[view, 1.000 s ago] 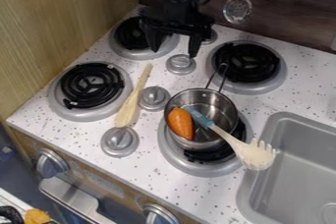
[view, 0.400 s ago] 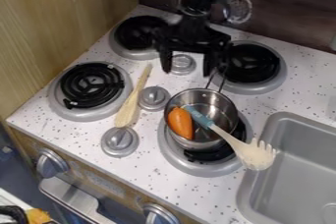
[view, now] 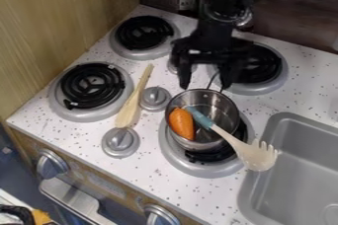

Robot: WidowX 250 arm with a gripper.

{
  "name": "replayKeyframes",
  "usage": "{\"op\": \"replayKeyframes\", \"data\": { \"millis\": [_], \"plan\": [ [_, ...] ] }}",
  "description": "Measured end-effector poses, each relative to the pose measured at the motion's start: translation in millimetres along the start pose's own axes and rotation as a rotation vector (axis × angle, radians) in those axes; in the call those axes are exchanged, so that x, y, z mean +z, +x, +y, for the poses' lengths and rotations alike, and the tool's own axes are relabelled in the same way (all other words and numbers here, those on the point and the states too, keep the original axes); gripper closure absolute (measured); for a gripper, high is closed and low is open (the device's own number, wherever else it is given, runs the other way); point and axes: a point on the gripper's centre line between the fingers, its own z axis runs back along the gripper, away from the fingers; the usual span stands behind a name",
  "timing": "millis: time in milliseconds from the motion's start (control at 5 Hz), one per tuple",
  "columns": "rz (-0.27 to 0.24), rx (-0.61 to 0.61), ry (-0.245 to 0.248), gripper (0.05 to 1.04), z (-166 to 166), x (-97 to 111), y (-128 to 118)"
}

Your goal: Put the spaghetti laddle on the upper left side burner

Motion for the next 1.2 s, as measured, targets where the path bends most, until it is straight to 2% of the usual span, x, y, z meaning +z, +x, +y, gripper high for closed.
{"op": "replayKeyframes", "data": {
  "millis": [200,600,1000,1200],
  "plan": [
    [0.061,0.082,0.014,0.082,5,-7,-14],
    [0.051,0.165,0.012,0.082,14,-14,-22],
    [0.047,0.200,0.035,0.082,18,-14,-22],
    [0.048,0.221,0.025,0.082,16,-14,-21]
  ]
}}
